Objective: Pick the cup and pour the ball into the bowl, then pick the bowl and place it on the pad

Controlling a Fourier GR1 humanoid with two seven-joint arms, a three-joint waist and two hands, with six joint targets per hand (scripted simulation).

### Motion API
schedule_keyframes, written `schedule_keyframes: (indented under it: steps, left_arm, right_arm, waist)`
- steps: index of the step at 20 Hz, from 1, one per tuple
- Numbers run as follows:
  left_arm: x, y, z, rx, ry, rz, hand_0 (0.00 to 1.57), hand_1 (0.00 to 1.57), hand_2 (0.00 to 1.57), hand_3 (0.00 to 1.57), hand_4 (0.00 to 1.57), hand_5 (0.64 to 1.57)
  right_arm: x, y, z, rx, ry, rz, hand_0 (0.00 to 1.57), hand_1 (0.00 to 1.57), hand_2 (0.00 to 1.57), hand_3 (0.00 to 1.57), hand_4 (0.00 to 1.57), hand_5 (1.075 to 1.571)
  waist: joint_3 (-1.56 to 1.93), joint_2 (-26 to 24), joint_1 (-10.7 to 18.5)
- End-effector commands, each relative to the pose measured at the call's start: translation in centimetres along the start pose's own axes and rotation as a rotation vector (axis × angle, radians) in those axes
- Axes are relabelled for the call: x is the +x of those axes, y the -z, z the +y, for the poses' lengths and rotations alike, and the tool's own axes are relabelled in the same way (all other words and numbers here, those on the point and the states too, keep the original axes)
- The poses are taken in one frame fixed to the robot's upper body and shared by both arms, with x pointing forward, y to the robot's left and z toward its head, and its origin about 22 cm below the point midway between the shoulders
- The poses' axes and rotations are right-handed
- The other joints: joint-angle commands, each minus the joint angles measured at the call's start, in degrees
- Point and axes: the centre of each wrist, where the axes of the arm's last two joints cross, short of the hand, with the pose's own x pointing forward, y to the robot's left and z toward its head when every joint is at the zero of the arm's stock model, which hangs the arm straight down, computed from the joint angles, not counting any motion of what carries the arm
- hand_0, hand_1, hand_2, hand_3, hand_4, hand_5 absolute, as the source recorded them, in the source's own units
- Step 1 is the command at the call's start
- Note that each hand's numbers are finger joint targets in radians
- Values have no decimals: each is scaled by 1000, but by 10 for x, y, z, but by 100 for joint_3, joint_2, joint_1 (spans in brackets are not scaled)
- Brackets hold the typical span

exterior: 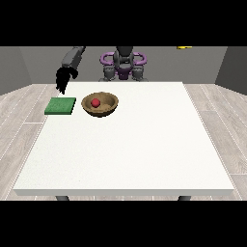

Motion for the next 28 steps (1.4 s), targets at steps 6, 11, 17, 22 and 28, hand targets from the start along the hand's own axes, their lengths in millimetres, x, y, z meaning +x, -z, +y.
schedule_keyframes:
  steps: [6, 11, 17, 22, 28]
  left_arm:
    - [23, -12, 109, -37, -125, -142, 0, 0, 0, 0, 1039, 1558]
    - [-8, -33, 118, -7, -130, -44, 0, 0, 0, 0, 995, 1544]
    - [31, -34, 126, -6, -123, -150, 0, 0, 0, 0, 1014, 1532]
    - [32, -51, 163, -7, -132, -129, 0, 0, 0, 0, 1017, 1536]
    - [40, -60, 181, 20, -103, -169, 0, 0, 0, 0, 1017, 1538]
  right_arm:
    - [-29, 10, 20, -13, 73, -69, 0, 0, 0, 0, 722, 1566]
    - [-59, 9, 56, 34, 49, -3, 0, 0, 0, 0, 595, 1557]
    - [-49, 30, 43, 31, 89, -75, 0, 0, 0, 0, 529, 1553]
    - [-67, 23, 45, 42, 67, -56, 0, 0, 0, 0, 476, 1548]
    - [-62, 35, 71, 48, 84, -85, 0, 0, 0, 0, 458, 1547]
  waist:
    - [30, 931, 167]
    - [29, 522, -105]
    - [34, 1174, -19]
    - [32, 1150, -76]
    - [30, 1393, -119]
